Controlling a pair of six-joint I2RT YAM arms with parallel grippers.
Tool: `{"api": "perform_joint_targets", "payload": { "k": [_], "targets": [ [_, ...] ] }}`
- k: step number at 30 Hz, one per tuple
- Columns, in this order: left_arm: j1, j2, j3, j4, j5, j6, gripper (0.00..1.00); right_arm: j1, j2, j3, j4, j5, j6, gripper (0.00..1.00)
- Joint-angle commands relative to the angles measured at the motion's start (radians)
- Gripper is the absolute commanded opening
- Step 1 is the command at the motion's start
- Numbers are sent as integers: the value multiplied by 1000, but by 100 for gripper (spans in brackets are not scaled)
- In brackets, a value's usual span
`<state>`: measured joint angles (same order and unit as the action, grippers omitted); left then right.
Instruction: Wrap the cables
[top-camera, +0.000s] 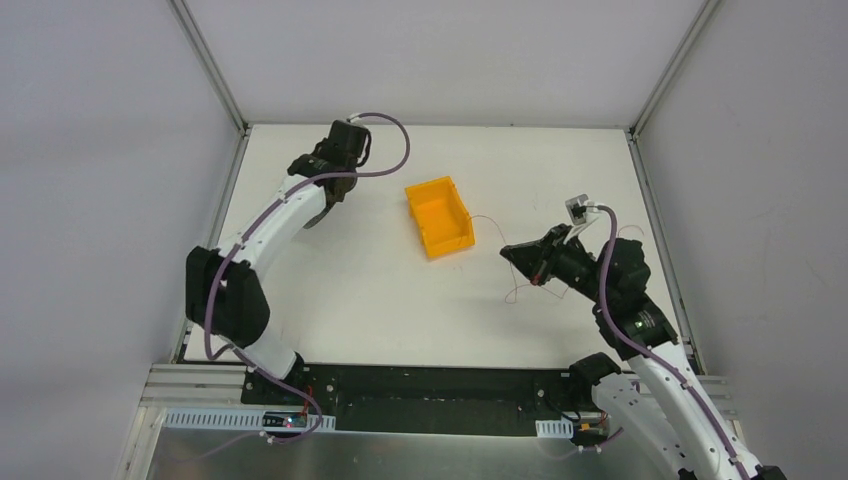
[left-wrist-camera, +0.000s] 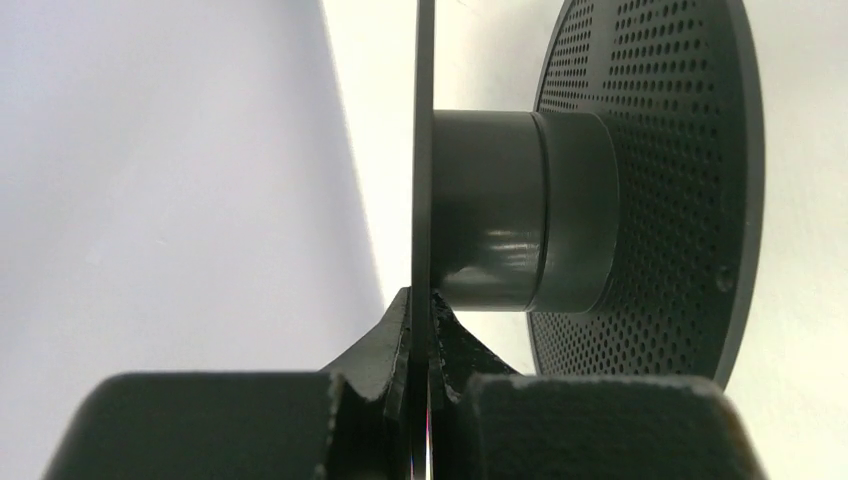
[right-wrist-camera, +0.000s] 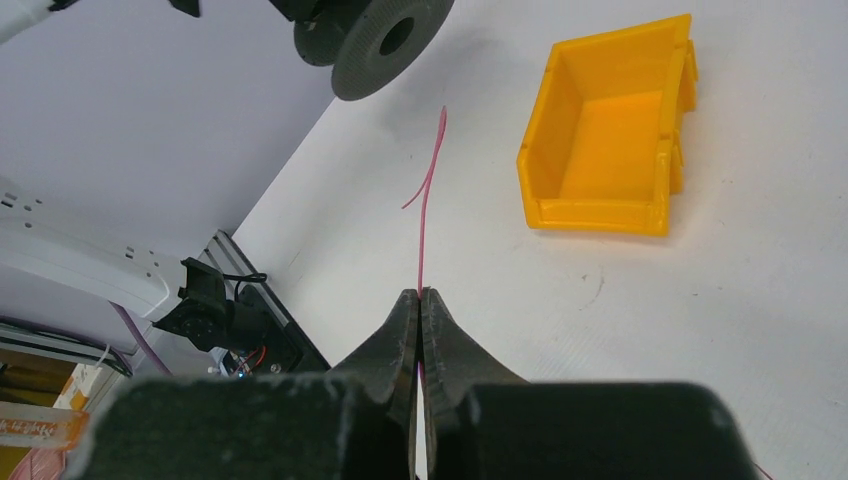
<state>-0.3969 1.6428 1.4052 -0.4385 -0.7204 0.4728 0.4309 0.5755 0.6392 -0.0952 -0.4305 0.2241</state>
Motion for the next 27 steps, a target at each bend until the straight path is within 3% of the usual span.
{"api": "perform_joint_targets", "payload": {
  "k": [1,7,10,20,27],
  "targets": [
    [-17,-174,73,-404,244,-280,0,4,-19,22,39,-26,3,0],
    [-19,-390,-46,-513,687,-439,0,5,-31,40,31,-27,-45,0],
    [-40,-466,-90,-531,834,-457,0,5,-25,52,32,-30,-65,0],
    [-233,-455,-134,-566,844,-420,0,5,-25,43,141,-46,-215,0],
    [-253,-405,-111,-537,873,-382,0,4,-51,11,225,-47,-303,0]
  ]
}}
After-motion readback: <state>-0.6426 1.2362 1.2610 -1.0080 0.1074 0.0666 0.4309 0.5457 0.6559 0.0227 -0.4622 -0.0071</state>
